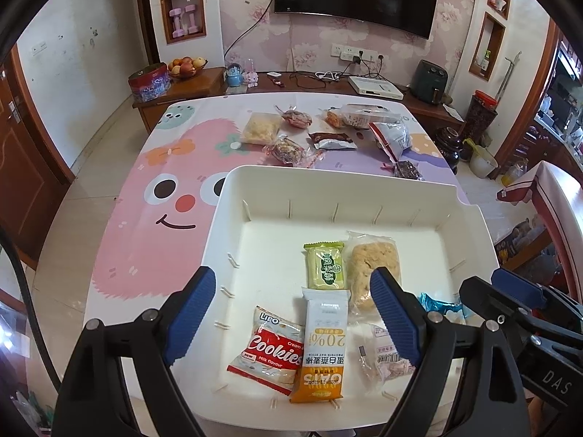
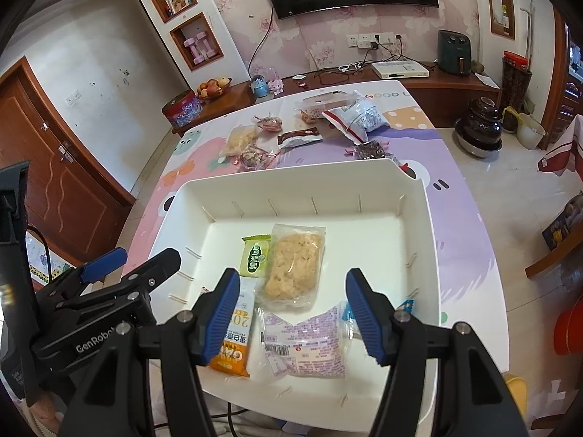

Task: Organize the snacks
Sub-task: 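Move both open grippers back over the snack pile, then grasp the clear floss bag with the left gripper while the right grasps the white snack bag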

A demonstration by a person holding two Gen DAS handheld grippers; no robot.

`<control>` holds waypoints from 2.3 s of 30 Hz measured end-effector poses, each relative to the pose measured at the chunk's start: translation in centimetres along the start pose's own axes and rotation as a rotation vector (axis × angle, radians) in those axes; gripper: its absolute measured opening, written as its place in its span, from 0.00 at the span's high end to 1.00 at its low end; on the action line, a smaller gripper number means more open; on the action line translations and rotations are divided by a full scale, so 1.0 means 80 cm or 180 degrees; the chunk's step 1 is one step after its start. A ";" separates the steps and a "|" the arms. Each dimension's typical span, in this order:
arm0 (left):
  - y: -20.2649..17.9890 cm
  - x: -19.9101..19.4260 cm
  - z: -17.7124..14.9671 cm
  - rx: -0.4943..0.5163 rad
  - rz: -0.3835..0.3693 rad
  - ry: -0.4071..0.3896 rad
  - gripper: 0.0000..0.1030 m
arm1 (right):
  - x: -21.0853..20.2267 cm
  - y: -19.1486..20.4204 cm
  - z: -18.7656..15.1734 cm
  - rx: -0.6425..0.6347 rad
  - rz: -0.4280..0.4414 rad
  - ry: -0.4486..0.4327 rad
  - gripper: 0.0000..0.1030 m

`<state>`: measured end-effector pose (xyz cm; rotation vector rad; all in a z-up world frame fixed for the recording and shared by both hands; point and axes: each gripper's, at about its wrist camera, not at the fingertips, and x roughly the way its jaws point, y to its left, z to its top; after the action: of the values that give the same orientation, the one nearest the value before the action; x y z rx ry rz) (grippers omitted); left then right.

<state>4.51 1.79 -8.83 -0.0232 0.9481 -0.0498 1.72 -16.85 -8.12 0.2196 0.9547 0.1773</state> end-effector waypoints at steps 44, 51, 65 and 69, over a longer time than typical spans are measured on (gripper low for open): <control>-0.001 -0.074 0.265 0.0714 0.0273 -0.0409 0.12 | -0.047 -0.029 0.274 -0.0138 -0.0009 -0.0249 0.41; 0.016 0.031 0.339 0.0666 0.0356 -0.0083 0.12 | 0.022 -0.051 0.334 -0.0078 -0.0118 -0.0028 0.41; 0.053 0.299 0.344 0.0473 0.0353 0.0776 0.17 | 0.245 -0.118 0.336 0.0240 -0.0298 0.0864 0.41; 0.058 0.348 0.334 0.0412 0.0304 0.0938 0.17 | 0.277 -0.131 0.322 0.0306 -0.0334 0.1015 0.41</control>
<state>42.59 4.91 -16.02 0.1525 1.2374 -0.0264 36.00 -24.27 -13.97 0.2330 1.2906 0.0703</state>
